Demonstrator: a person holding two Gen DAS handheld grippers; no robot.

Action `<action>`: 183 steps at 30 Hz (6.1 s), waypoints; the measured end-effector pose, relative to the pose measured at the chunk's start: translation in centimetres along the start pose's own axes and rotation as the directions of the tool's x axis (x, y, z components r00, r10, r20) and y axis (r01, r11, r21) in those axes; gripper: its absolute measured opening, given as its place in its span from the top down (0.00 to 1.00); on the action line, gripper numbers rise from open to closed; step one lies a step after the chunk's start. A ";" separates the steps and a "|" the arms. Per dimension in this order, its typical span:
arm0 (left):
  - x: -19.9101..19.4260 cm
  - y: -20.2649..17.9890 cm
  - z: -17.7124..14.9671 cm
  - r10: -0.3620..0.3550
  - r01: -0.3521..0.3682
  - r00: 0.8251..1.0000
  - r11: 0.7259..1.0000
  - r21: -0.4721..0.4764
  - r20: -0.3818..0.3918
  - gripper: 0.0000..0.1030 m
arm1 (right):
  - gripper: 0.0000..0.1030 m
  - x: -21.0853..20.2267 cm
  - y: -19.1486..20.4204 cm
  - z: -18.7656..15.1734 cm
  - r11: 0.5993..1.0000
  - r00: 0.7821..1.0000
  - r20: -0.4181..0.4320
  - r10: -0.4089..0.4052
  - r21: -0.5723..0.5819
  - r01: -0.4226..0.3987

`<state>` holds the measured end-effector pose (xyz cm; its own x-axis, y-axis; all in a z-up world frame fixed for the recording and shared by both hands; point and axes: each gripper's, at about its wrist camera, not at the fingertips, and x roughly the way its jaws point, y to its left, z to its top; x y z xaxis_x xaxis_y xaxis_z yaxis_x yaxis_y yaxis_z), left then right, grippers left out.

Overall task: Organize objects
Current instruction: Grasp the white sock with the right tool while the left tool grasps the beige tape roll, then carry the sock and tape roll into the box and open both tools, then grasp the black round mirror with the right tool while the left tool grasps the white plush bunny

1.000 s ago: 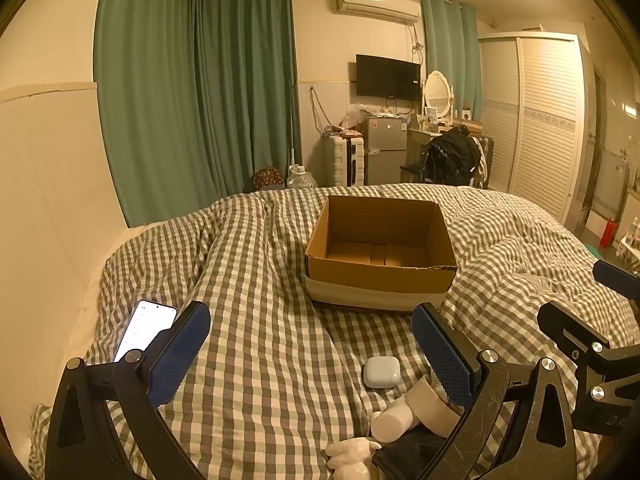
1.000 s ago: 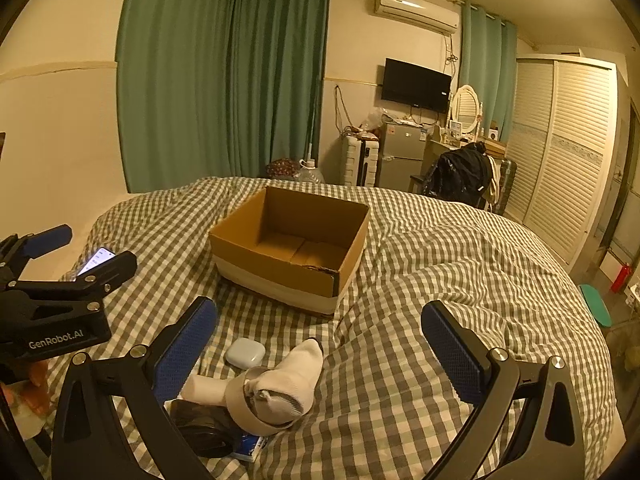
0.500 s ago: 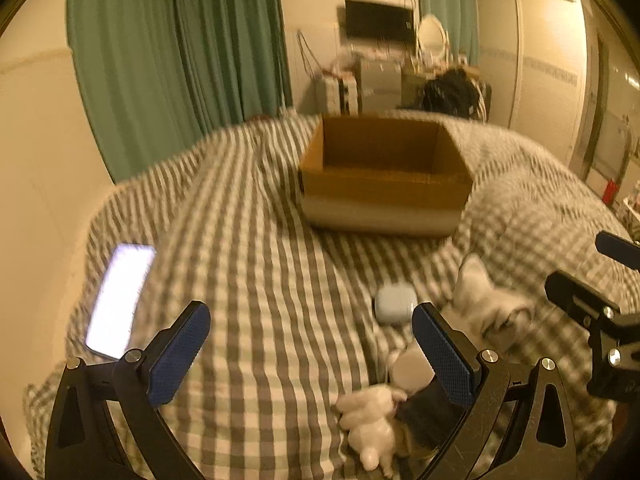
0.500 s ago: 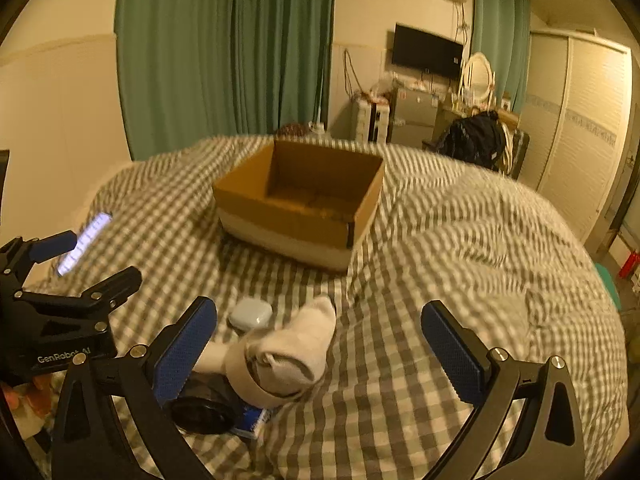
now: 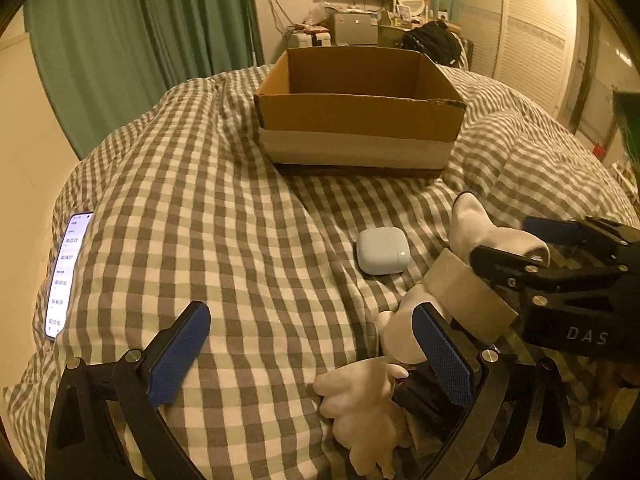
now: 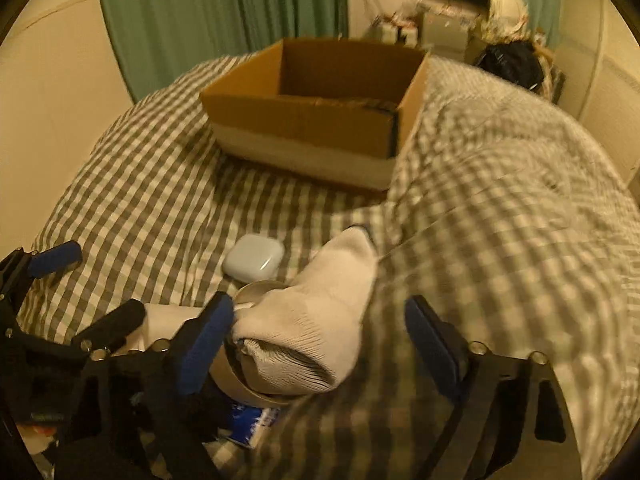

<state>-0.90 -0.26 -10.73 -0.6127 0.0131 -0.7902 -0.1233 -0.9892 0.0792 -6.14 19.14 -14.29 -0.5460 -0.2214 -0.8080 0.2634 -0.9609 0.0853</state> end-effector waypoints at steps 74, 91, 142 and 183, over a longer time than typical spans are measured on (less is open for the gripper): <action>-9.3 0.9 16.7 -0.030 0.007 0.950 0.997 0.075 0.312 0.25 | 0.60 -16.7 2.6 8.6 0.973 0.887 0.460 -0.033 -0.189 0.135; 4.2 1.7 24.9 0.006 -0.023 0.973 0.997 0.069 0.232 0.25 | 0.60 -4.9 -0.1 21.1 0.963 0.912 0.406 -0.065 -0.215 0.164; -13.6 3.2 14.9 0.068 -0.073 0.953 0.997 0.006 0.296 0.01 | 0.15 -21.3 3.8 12.8 0.945 0.873 0.484 -0.062 -0.254 0.208; -1.5 2.5 -3.9 0.118 -0.118 0.991 0.993 0.019 -0.059 0.01 | 0.30 -1.3 6.1 -5.3 0.954 0.988 -0.113 0.103 -0.271 -0.130</action>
<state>2.71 -3.27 -11.74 -0.5760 -0.1128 -0.8096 -0.0651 -0.9810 0.1830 0.45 14.41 -15.82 -0.4224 -0.2988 -0.8558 0.5378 -0.8426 0.0287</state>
